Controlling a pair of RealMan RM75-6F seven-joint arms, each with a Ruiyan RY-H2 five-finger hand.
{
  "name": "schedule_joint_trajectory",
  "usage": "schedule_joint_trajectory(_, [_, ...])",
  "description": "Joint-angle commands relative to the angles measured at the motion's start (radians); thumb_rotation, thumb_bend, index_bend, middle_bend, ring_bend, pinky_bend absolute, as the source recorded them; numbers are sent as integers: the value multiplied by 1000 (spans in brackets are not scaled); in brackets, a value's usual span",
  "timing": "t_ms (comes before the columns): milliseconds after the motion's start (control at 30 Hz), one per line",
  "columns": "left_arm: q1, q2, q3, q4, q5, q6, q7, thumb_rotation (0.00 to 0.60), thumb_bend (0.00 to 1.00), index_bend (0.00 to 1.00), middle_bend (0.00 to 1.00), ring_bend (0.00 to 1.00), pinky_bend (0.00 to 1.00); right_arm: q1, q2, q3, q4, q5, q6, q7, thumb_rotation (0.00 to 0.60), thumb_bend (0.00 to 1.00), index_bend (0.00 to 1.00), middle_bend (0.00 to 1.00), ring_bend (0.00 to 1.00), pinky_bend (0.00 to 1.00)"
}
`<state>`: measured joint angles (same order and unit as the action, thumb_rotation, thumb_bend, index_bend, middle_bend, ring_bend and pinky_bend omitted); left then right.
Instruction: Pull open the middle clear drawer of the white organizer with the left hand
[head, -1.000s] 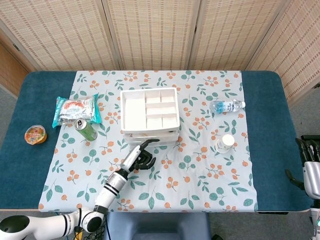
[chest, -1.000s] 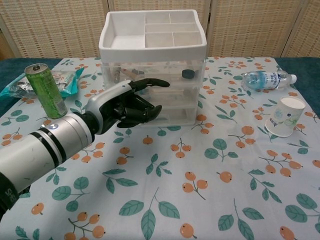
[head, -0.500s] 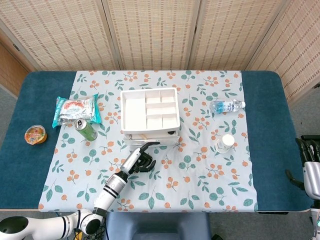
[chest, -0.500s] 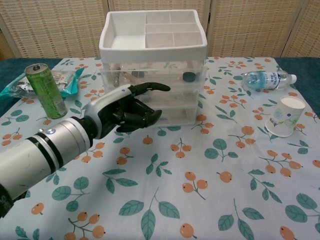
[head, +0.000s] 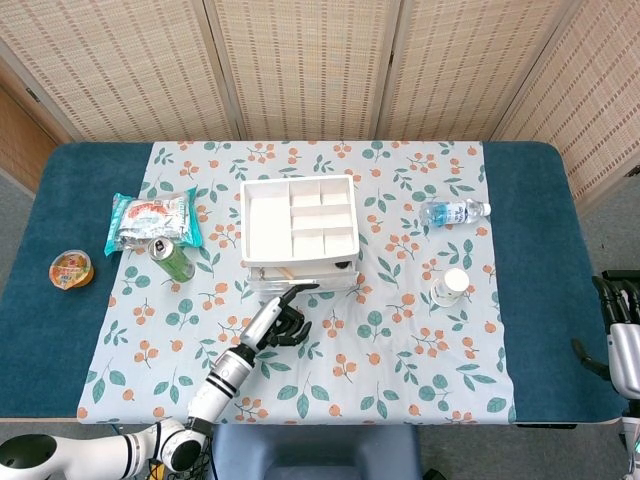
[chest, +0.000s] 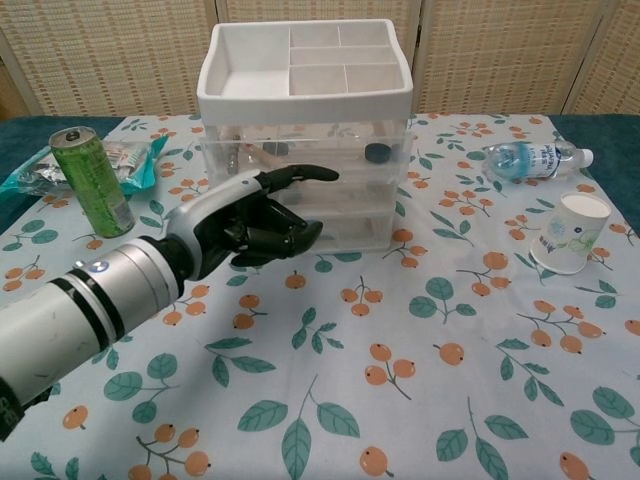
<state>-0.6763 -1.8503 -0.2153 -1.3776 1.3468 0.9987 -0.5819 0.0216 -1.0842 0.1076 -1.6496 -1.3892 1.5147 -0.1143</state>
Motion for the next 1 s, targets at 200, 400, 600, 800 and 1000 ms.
schedule_joint_trajectory(200, [14,9,9,-17,9,17,4,600,474,127,905,974,1000,1,-3,-2,-1,1,-5,-2,600,302,0,103,51,91])
schedule_joint_trajectory(400, [23,19,21,-32,15,21,7,600,474,127,905,974,1000,0,-3,-1,0,1,-3,-3,600,302,0,103,51,91])
schedule_joint_trajectory(600, [43,58,50,-85,49,42,12,600,474,135,905,974,1000,0,0,-1,-4,-1,-1,-6,600,302,0,104,52,91])
schedule_joint_trajectory(800, [59,112,65,-141,81,75,45,600,474,146,905,974,1000,-3,11,3,-16,-11,15,-13,600,301,0,103,53,91])
schedule_joint_trajectory(1000, [52,206,84,-201,110,51,80,600,474,146,905,973,1000,-2,21,7,-28,-18,23,-19,600,302,0,104,53,91])
